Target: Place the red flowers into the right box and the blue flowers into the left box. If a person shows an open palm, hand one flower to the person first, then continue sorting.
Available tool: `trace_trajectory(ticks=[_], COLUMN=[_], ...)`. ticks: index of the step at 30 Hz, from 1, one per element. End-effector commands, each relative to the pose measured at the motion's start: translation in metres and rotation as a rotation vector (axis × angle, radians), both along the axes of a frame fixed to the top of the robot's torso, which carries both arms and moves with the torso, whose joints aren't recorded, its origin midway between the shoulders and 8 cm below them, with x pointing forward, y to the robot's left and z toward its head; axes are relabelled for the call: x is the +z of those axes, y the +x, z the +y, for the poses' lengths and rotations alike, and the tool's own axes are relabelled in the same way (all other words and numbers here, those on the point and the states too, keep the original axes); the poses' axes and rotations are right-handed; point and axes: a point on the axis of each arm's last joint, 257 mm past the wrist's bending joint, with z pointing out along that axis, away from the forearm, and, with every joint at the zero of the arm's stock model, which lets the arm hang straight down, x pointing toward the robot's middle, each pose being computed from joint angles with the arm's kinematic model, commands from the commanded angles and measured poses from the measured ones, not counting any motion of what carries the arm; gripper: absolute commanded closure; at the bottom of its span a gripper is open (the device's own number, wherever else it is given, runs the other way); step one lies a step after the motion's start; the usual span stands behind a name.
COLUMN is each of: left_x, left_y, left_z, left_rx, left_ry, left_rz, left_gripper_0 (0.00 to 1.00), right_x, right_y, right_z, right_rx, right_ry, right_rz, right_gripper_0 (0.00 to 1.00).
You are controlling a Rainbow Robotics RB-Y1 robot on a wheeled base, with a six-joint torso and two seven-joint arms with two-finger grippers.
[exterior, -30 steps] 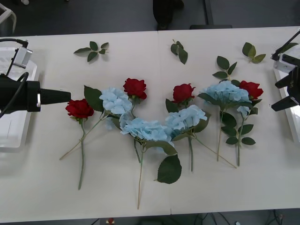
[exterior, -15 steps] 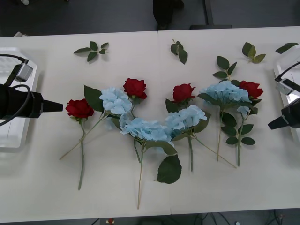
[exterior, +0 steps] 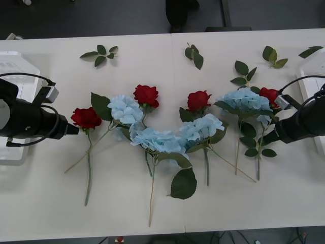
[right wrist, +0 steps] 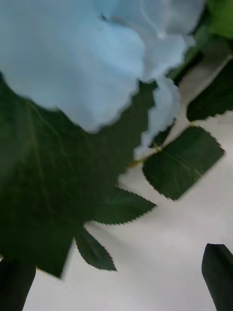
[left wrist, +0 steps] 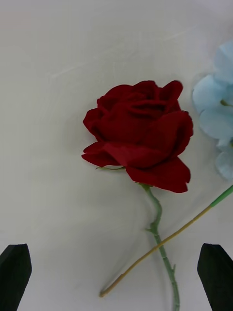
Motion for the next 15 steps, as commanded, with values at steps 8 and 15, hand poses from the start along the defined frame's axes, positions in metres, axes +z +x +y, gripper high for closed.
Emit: trace_trajectory(ticks=[8, 15], left_x=[-0.014, -0.032], left_y=[0.021, 0.027], left_z=[-0.023, -0.033], left_rx=[-0.061, -0.06], left_ry=[0.103, 0.112], left_rz=[-0.014, 0.013], left_gripper_0=[0.0, 0.0], right_x=[0.009, 0.007], right_y=[0.035, 0.044], right_z=[0.05, 0.052], right_rx=[-0.025, -0.049], right_ry=[0.037, 0.026], right_rz=[-0.092, -0.114], right_gripper_0=[0.0, 0.0])
